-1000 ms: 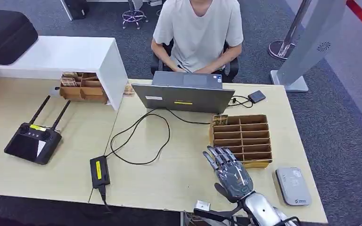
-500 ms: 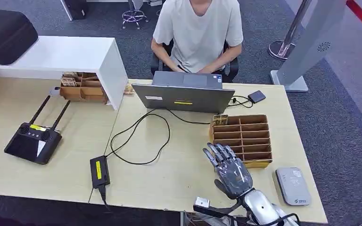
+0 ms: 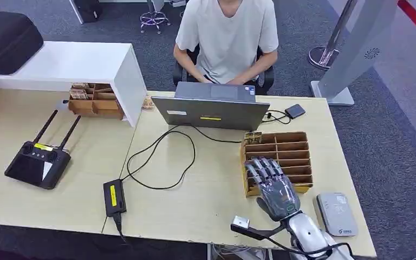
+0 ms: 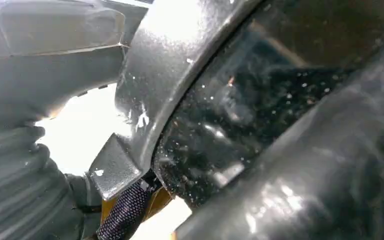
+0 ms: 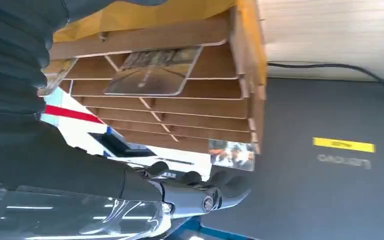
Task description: Pass the card to the sensor for recognition and then transmit it.
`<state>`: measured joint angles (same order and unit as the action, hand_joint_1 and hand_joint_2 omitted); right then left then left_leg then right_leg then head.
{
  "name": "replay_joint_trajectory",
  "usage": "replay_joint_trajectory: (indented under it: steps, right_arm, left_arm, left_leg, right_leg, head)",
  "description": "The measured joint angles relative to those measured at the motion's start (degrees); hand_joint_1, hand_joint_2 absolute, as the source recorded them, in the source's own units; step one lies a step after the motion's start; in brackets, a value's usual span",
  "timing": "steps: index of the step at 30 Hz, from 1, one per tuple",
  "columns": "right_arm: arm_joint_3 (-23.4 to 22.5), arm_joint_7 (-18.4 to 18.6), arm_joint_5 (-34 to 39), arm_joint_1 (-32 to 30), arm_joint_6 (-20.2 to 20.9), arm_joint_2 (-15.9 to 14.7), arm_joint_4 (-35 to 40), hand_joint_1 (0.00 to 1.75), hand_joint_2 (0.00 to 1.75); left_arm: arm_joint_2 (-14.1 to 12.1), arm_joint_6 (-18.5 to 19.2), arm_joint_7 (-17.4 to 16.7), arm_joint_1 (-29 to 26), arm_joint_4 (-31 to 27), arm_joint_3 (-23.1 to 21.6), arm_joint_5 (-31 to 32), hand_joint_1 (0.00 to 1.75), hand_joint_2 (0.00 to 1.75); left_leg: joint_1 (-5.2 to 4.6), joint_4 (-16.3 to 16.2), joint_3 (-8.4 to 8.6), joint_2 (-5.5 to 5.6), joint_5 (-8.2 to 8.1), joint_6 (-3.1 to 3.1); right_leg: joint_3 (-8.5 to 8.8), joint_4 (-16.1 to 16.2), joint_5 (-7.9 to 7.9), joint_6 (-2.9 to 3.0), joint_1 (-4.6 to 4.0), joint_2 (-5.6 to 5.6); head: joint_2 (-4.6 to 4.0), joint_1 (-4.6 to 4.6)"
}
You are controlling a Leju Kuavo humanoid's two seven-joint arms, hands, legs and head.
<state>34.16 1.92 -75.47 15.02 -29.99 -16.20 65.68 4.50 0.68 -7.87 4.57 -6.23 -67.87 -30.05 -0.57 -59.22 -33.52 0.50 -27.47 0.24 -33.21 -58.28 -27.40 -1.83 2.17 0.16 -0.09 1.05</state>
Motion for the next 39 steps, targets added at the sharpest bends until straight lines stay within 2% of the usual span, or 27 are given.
replay_joint_trajectory:
  steps: [7, 15, 16, 17, 39]
  right_arm:
    - [-2.73, 0.26, -0.81, 0.02, -0.9, -0.11, -1.09, 0.0, 1.75]
    - [-3.41, 0.26, -0.83, 0.02, -0.9, -0.22, -1.35, 0.0, 1.75]
    - [-3.45, 0.26, -0.83, 0.02, -0.9, -0.22, -1.35, 0.07, 1.75]
    - [-3.52, 0.28, -0.87, 0.02, -0.9, -0.22, -1.38, 1.75, 1.75]
    - [-5.18, -0.04, -1.72, -0.5, -1.2, -0.28, -1.36, 1.75, 1.75]
  left_arm:
    - [0.0, -0.02, 0.0, 0.11, 0.0, -0.96, -0.15, 0.0, 1.75]
    - [0.0, -0.04, 0.0, 0.11, 0.0, -0.96, -0.31, 0.0, 1.75]
    - [0.0, -0.04, 0.0, 0.11, 0.0, -0.96, -0.33, 0.0, 1.75]
    - [0.02, -0.04, 0.0, 0.11, 0.0, -0.98, -0.33, 0.0, 1.75]
    - [0.02, -0.02, -0.02, 0.12, 0.0, -1.18, -0.63, 0.0, 1.75]
  left_leg:
    - [0.0, 0.0, 0.0, 0.0, 0.0, 0.0]
    - [0.01, 0.0, 0.0, 0.0, 0.0, 0.0]
    - [0.01, 0.0, 0.0, 0.0, 0.0, 0.0]
    - [0.01, 0.0, 0.0, 0.0, 0.0, 0.0]
    - [0.01, 0.0, 0.0, 0.0, 0.0, 0.0]
  right_leg:
    - [0.0, 0.0, 0.0, 0.0, 0.0, 0.0]
    - [0.0, 0.0, 0.0, 0.0, -0.01, 0.0]
    - [-0.01, 0.0, 0.0, 0.0, -0.01, 0.0]
    - [-0.01, 0.0, 0.0, 0.0, -0.01, 0.0]
    - [-0.01, 0.0, 0.0, 0.0, -0.01, 0.01]
  head:
    - [0.0, -0.02]
    - [0.0, 0.0]
    - [0.0, 0.0]
    - [0.0, 0.0]
    - [0.0, 0.0]
